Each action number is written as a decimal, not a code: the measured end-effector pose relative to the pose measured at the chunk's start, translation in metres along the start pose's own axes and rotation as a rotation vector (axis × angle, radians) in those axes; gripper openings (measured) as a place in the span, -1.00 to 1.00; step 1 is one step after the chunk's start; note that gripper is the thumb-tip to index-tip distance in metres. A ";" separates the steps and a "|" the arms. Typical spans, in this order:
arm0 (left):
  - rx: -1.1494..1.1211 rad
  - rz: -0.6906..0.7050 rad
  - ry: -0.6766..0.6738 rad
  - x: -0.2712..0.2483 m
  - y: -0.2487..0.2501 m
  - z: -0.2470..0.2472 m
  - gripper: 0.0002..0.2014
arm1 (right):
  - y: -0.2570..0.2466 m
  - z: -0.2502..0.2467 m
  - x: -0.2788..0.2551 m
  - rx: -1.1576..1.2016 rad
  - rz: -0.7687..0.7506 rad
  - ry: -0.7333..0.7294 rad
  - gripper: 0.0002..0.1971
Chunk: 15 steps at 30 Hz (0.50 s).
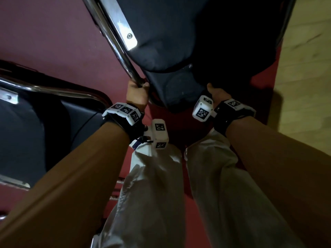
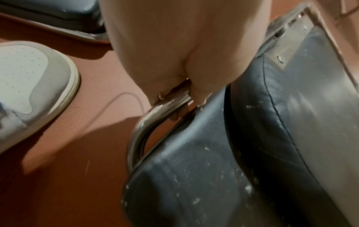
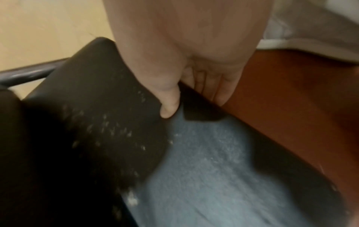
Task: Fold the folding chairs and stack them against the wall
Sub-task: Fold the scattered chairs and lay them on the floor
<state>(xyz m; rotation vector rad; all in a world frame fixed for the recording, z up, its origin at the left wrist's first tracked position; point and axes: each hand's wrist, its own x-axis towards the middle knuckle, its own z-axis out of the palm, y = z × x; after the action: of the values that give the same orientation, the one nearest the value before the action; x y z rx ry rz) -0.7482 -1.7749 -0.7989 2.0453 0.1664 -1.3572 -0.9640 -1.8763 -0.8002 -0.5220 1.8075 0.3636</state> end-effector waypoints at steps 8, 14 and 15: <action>0.016 -0.070 -0.007 0.017 -0.007 -0.005 -0.87 | -0.001 0.006 0.002 0.010 -0.014 -0.005 -0.49; -0.014 -0.141 -0.031 -0.005 0.009 -0.004 -0.75 | -0.002 0.010 0.000 0.240 0.065 -0.040 -0.61; -0.028 -0.162 -0.046 -0.010 0.012 -0.007 -0.77 | -0.003 0.011 -0.007 0.269 0.055 -0.047 -0.62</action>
<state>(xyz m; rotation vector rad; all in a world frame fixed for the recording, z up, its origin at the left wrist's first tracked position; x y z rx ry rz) -0.7423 -1.7775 -0.7836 2.0111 0.3359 -1.4896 -0.9515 -1.8724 -0.7968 -0.2734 1.7932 0.1644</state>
